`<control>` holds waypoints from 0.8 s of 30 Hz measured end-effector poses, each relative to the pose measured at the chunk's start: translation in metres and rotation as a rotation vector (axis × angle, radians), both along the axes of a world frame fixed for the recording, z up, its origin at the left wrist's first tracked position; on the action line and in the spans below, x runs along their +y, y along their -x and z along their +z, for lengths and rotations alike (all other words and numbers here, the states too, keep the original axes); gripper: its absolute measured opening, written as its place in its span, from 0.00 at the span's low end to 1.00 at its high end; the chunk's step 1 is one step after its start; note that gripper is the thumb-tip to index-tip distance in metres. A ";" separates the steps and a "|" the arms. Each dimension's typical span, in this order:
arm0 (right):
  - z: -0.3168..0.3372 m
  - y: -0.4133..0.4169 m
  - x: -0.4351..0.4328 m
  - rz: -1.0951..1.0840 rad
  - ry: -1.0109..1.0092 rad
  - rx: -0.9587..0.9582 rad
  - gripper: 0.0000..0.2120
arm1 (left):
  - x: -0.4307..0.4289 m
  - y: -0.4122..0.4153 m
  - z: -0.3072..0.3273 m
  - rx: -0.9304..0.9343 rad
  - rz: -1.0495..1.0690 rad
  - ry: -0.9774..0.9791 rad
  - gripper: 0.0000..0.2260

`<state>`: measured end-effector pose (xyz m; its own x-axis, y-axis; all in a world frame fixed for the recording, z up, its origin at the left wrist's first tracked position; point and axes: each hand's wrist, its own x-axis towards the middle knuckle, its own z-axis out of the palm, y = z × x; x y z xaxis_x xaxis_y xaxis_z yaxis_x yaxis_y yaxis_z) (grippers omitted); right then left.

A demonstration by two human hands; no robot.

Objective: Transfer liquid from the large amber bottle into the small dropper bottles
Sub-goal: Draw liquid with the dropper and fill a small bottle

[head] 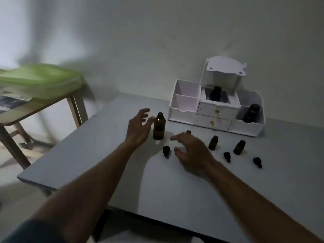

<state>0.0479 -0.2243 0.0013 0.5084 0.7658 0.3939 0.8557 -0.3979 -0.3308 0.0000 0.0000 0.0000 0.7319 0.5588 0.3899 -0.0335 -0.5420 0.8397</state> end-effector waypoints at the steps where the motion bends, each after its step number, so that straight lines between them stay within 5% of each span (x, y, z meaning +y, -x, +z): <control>1: -0.007 0.005 0.002 0.008 0.033 0.019 0.19 | -0.001 0.002 -0.004 -0.001 -0.023 0.031 0.20; 11: -0.033 0.005 0.015 0.073 0.058 -0.030 0.18 | -0.003 -0.020 -0.028 -0.058 -0.179 0.195 0.29; 24: -0.038 0.000 0.015 0.166 -0.237 0.000 0.07 | -0.004 -0.028 -0.031 -0.128 -0.207 0.124 0.19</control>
<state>0.0480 -0.2091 -0.0362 0.3837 0.7253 0.5716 0.9027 -0.1642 -0.3977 0.0282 -0.0037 -0.0312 0.7846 0.4517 0.4247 -0.2434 -0.4057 0.8810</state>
